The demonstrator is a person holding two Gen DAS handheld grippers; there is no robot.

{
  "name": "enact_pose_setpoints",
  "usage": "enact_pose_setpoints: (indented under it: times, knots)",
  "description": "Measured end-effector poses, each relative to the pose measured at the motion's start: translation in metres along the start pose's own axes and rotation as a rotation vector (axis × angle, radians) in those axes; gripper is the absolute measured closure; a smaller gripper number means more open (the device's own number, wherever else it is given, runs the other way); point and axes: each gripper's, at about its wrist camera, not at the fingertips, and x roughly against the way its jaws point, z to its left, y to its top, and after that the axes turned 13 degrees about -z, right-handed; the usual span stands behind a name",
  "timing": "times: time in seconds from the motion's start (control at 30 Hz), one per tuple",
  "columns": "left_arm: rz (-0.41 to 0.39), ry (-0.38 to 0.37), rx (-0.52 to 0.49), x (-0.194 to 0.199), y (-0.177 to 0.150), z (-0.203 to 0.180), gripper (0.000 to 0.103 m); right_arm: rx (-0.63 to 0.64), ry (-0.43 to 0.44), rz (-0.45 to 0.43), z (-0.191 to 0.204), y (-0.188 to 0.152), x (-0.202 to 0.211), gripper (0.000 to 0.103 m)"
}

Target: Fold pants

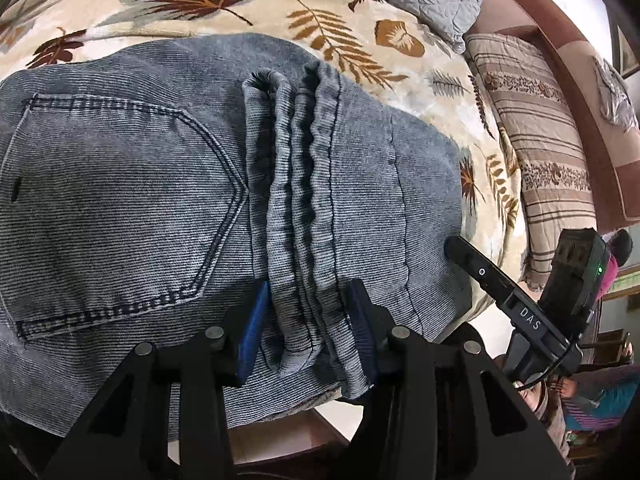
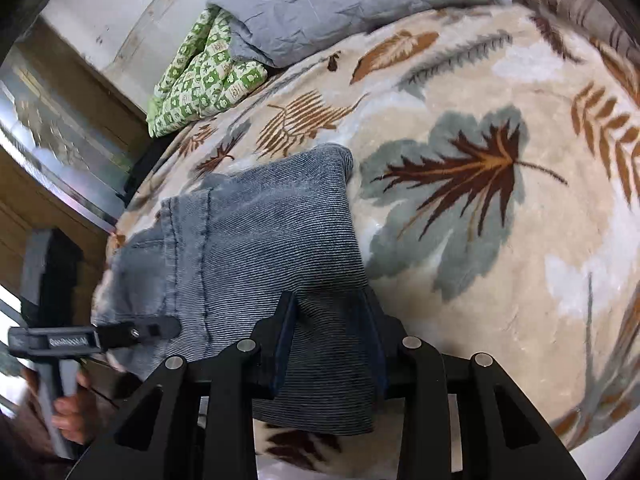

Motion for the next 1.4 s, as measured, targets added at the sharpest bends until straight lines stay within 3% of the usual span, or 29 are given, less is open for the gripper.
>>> enact_pose_setpoints:
  times: [0.17, 0.3, 0.4, 0.63, 0.77, 0.87, 1.0, 1.13, 1.33, 1.4]
  knots:
    - [0.01, -0.012, 0.033, 0.011, 0.003, 0.009, 0.065, 0.047, -0.047, -0.026, 0.016, 0.009, 0.012, 0.067]
    - [-0.01, -0.052, 0.058, 0.034, 0.012, 0.029, 0.063, 0.107, -0.036, -0.053, 0.046, 0.013, 0.021, 0.047]
    - [-0.045, -0.069, 0.061, 0.06, 0.02, 0.053, 0.056, 0.189, -0.012, -0.029, 0.084, 0.007, 0.015, 0.044]
    - [-0.149, -0.011, 0.116, 0.132, 0.051, 0.153, 0.044, 0.442, 0.079, 0.075, 0.198, -0.029, -0.021, 0.037]
    - [-0.145, 0.049, 0.172, 0.152, 0.065, 0.215, 0.044, 0.581, 0.134, 0.104, 0.27, -0.057, -0.04, 0.034]
    - [-0.122, 0.05, 0.215, 0.154, 0.07, 0.248, 0.044, 0.69, 0.171, 0.122, 0.317, -0.08, -0.054, 0.03]
    - [-0.06, -0.004, 0.278, 0.142, 0.077, 0.284, 0.044, 0.833, 0.189, 0.135, 0.365, -0.116, -0.068, 0.029]
    - [-0.018, -0.061, 0.292, 0.127, 0.089, 0.296, 0.043, 1.018, 0.126, 0.116, 0.395, -0.154, -0.083, 0.029]
    - [0.032, -0.08, 0.269, 0.098, 0.112, 0.296, 0.034, 1.191, 0.036, 0.074, 0.411, -0.187, -0.1, 0.027]
    - [0.037, -0.093, 0.244, 0.093, 0.116, 0.291, 0.019, 1.218, 0.008, 0.06, 0.413, -0.19, -0.107, 0.027]
